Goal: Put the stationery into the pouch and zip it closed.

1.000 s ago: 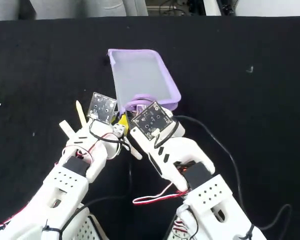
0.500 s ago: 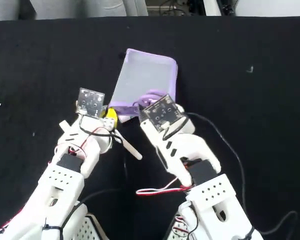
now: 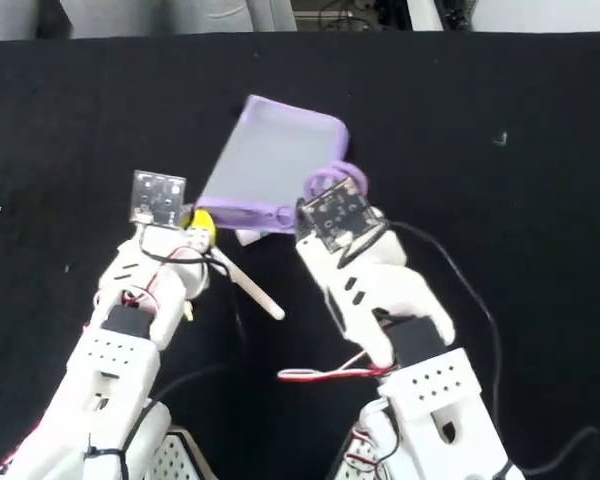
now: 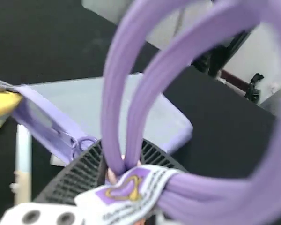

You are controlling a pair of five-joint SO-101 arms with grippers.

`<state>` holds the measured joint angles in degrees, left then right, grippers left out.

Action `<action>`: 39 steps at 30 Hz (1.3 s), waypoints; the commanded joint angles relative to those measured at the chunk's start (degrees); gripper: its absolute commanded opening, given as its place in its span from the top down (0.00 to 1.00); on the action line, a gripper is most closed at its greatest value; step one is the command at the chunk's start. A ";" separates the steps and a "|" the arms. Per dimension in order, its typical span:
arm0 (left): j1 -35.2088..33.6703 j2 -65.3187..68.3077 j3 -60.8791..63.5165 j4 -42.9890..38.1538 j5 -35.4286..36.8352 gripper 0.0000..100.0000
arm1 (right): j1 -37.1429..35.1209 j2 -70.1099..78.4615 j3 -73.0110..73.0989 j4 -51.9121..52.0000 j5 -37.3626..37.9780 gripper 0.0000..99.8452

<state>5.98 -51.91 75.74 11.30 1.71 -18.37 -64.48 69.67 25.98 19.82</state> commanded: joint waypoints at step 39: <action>-1.01 -21.01 2.07 13.36 -1.76 0.97 | 8.18 -1.71 -17.63 20.31 0.18 0.99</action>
<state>3.34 -74.24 81.10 25.98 -0.04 -9.67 -64.48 55.78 46.11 19.82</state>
